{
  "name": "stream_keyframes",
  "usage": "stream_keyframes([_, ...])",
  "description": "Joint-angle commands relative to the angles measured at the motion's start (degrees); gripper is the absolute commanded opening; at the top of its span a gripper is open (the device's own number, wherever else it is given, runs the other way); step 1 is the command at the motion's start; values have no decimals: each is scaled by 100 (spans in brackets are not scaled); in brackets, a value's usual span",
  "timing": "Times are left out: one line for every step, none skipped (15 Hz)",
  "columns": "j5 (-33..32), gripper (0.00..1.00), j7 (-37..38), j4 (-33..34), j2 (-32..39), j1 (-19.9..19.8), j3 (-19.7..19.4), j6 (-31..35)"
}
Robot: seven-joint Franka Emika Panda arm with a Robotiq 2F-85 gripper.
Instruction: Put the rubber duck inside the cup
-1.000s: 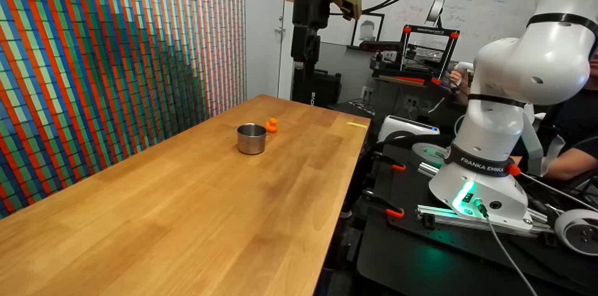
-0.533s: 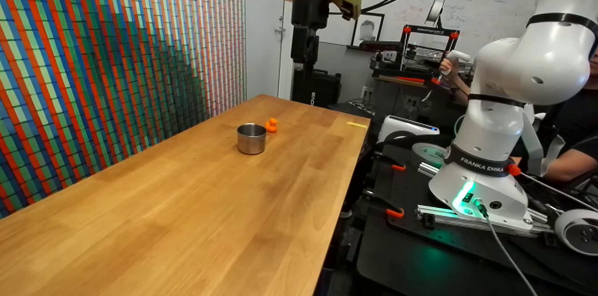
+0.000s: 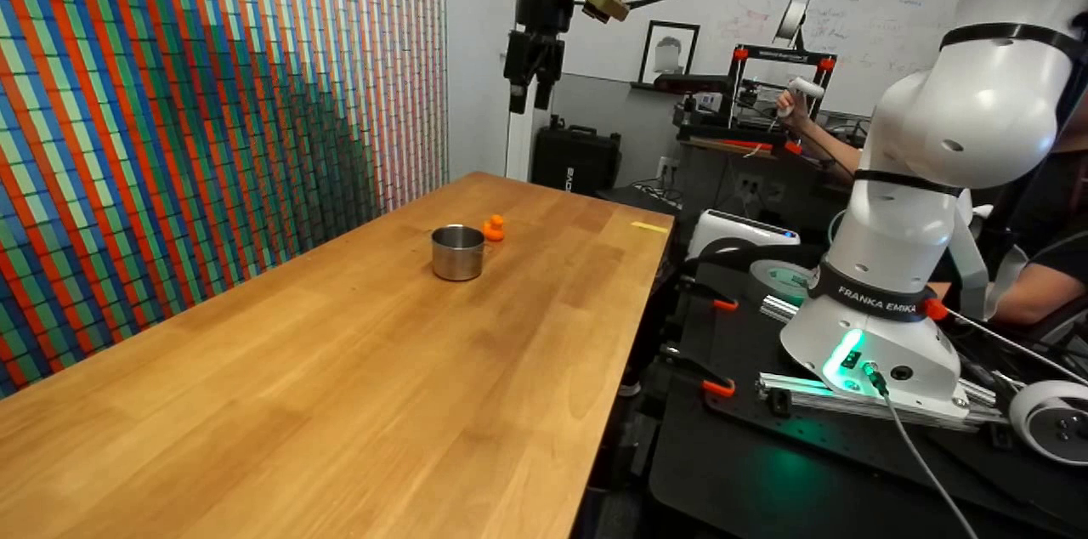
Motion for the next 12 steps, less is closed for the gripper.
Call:
stream_keyframes([-456,100,113,770,794,-340,-224,380])
stream_keyframes([-556,100,173,965,1003,-402,-276,473])
stream_keyframes([-649,100,252,1115,1227,-465,-328,602])
stream_keyframes([-720,100,321,1261,1426,-492,-358,692])
stream_keyframes([-783,100,445,1365,1652,-510,-385,855])
stream_keyframes([-847,100,576,1480,1880,-502,-402,974])
stream_keyframes([-951,100,761,1544,2112,-473,-419,1152])
stream_keyframes([-1037,100,918,1628,2324,-429,-437,1266])
stream_keyframes([-1140,100,1089,1698,2540,-372,-450,1368])
stream_keyframes([-1174,100,1208,1756,2723,-325,-463,1424])
stream_keyframes([-1218,100,1328,1782,2911,-267,-481,1469])
stream_keyframes([-1258,100,1426,1839,3082,-217,-505,1501])
